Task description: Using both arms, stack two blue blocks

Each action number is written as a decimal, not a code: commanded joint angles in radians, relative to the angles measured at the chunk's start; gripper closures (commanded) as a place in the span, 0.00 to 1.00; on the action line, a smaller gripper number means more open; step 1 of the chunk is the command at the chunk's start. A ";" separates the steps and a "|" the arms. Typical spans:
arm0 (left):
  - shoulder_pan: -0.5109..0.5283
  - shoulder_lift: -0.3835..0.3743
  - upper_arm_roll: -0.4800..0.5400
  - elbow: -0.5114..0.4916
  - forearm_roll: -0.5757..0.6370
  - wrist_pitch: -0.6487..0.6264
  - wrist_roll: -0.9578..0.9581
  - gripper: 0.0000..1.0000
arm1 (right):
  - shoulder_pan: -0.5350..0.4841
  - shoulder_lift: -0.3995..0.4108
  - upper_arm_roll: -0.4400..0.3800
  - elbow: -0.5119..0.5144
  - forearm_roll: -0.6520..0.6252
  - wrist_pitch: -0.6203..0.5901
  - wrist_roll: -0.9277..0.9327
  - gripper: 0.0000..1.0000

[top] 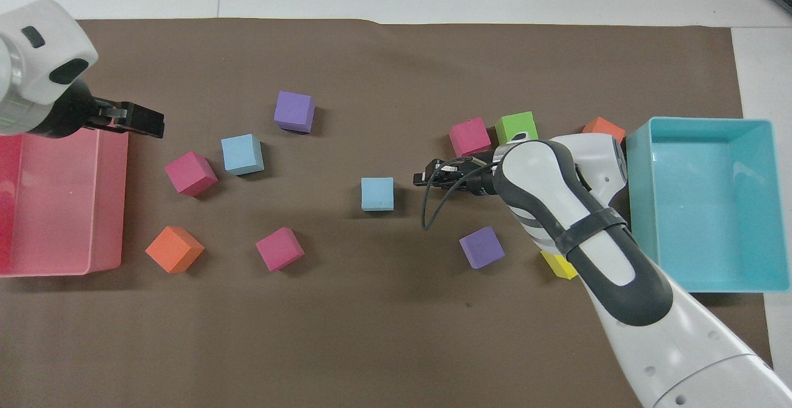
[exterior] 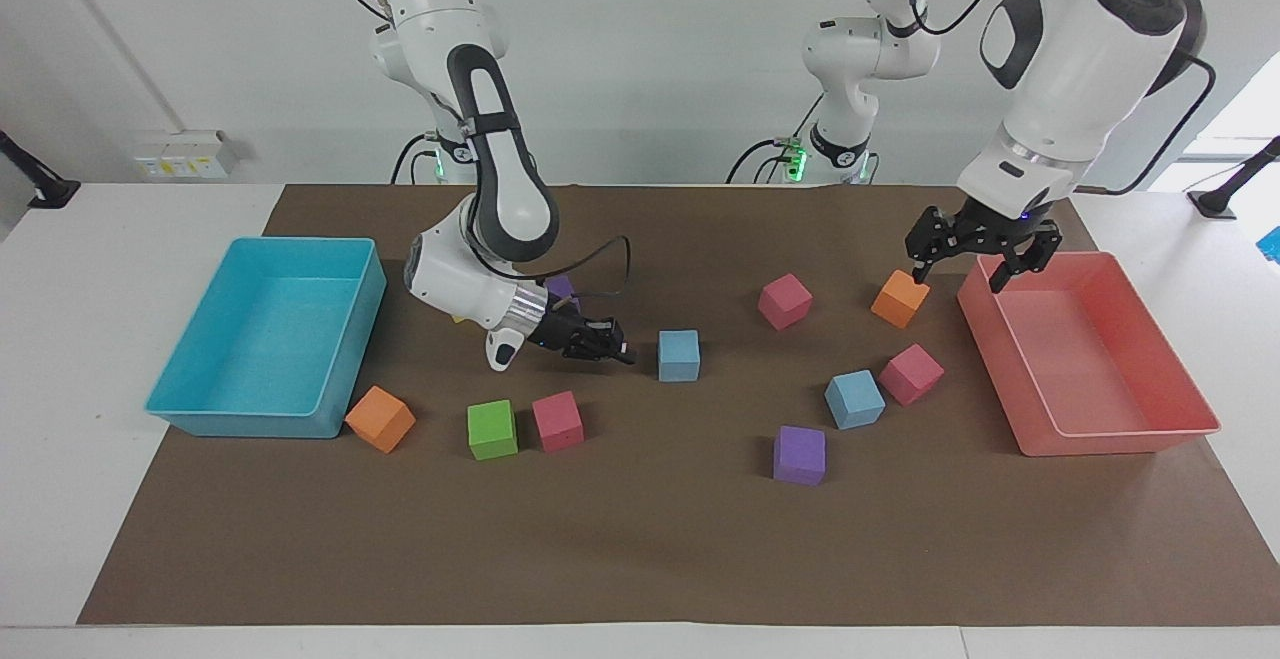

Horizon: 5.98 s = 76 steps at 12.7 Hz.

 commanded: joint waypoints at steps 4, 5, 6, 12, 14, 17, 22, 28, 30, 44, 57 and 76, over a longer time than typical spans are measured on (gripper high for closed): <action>-0.044 0.042 0.011 -0.146 0.048 0.182 -0.096 0.00 | 0.023 0.009 0.009 -0.027 0.104 0.024 -0.043 1.00; -0.060 0.079 0.011 -0.146 0.048 0.224 -0.167 0.00 | 0.026 0.009 0.009 -0.028 0.104 0.030 -0.057 1.00; -0.061 0.114 0.011 -0.149 0.048 0.272 -0.210 0.00 | 0.028 0.014 0.009 -0.030 0.104 0.030 -0.070 1.00; -0.070 0.188 0.011 -0.198 0.049 0.410 -0.236 0.00 | 0.028 0.011 0.009 -0.058 0.104 0.030 -0.109 1.00; -0.073 0.216 0.011 -0.202 0.049 0.436 -0.262 0.00 | 0.028 0.017 0.008 -0.058 0.104 0.032 -0.127 1.00; -0.077 0.227 0.011 -0.223 0.048 0.460 -0.276 0.00 | 0.028 0.018 0.008 -0.059 0.100 0.045 -0.149 1.00; -0.084 0.250 0.011 -0.249 0.049 0.498 -0.293 0.00 | 0.029 0.018 0.008 -0.059 0.101 0.047 -0.149 1.00; -0.086 0.270 0.011 -0.264 0.048 0.536 -0.331 0.19 | 0.029 0.017 0.008 -0.059 0.101 0.047 -0.149 1.00; -0.084 0.268 0.017 -0.255 0.049 0.538 -0.330 0.31 | 0.029 0.017 0.008 -0.059 0.101 0.047 -0.149 1.00; -0.228 0.109 0.013 -0.195 0.129 0.308 -0.365 0.72 | 0.049 0.018 0.008 -0.062 0.101 0.073 -0.143 1.00; -0.466 0.250 0.007 -0.033 0.092 0.340 -0.652 0.71 | 0.049 0.018 0.008 -0.064 0.101 0.073 -0.143 1.00; -0.529 0.256 0.007 -0.094 0.091 0.335 -0.669 0.54 | 0.049 0.018 0.008 -0.064 0.101 0.073 -0.143 1.00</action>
